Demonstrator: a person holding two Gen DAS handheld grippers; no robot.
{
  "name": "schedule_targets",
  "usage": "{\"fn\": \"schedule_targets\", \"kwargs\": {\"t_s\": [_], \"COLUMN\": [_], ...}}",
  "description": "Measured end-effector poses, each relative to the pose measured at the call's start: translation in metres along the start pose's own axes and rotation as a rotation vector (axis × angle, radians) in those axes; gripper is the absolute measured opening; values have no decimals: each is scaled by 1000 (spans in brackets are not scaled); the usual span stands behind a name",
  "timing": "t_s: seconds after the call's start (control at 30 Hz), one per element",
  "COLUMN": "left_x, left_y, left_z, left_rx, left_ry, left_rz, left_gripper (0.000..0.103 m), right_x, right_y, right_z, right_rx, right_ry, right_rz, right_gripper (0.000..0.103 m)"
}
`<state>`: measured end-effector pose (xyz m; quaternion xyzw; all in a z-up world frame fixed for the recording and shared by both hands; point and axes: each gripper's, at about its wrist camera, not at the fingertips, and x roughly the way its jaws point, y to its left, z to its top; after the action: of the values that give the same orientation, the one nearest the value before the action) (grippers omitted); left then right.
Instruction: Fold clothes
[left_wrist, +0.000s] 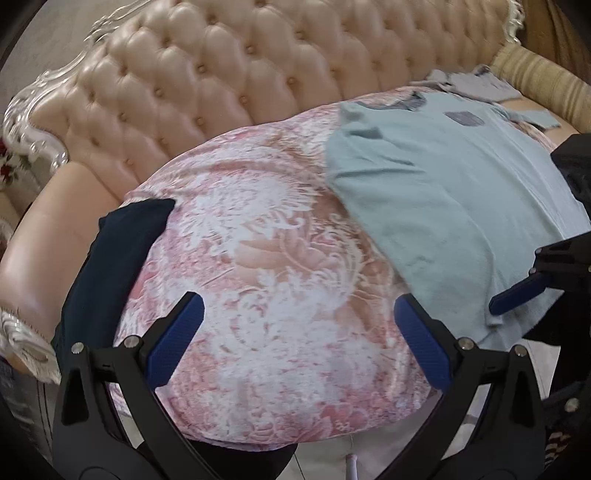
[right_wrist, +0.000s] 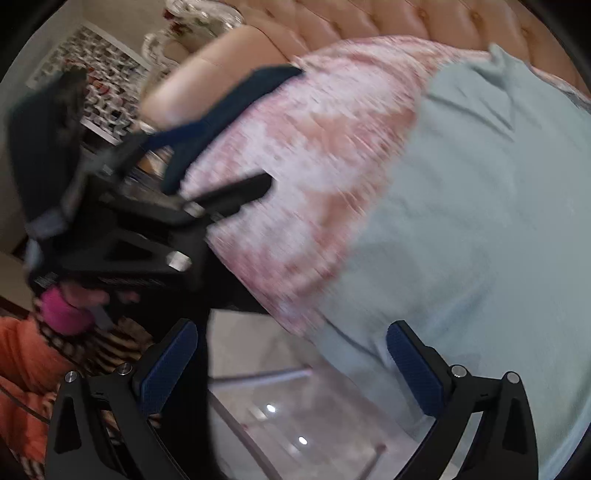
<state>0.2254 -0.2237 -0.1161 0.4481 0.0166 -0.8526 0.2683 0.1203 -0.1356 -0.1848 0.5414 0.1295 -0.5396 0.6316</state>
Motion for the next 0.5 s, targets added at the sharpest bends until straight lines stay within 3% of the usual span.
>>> {"fn": "schedule_targets", "kwargs": {"t_s": [0.07,0.17,0.27,0.33,0.4,0.5], "left_x": [0,-3,-11,-13,-11,-8], "left_y": [3,-2,-17,-31,-51,-74], "left_z": [0,0,4,7,8,6], "left_rx": [-13,-6,4,8,25,48], "left_ry": [8,14,7,5,18,32], "left_rz": [-4,-23,-89,-172,-256,-360], "left_gripper": [103,103,103,103,103,103], "right_x": [1,2,-18,-44,-66,-86], "right_y": [3,-1,-6,-12,-29,-55], "right_z": [8,12,4,-6,-10,-14], "right_rx": [-17,-26,-46,-77,-64,-21], "right_ry": [-24,-13,-32,-74,-95,-120], "right_rz": [25,-27,-71,-192,-459,-663], "right_gripper": [103,103,103,103,103,103]}}
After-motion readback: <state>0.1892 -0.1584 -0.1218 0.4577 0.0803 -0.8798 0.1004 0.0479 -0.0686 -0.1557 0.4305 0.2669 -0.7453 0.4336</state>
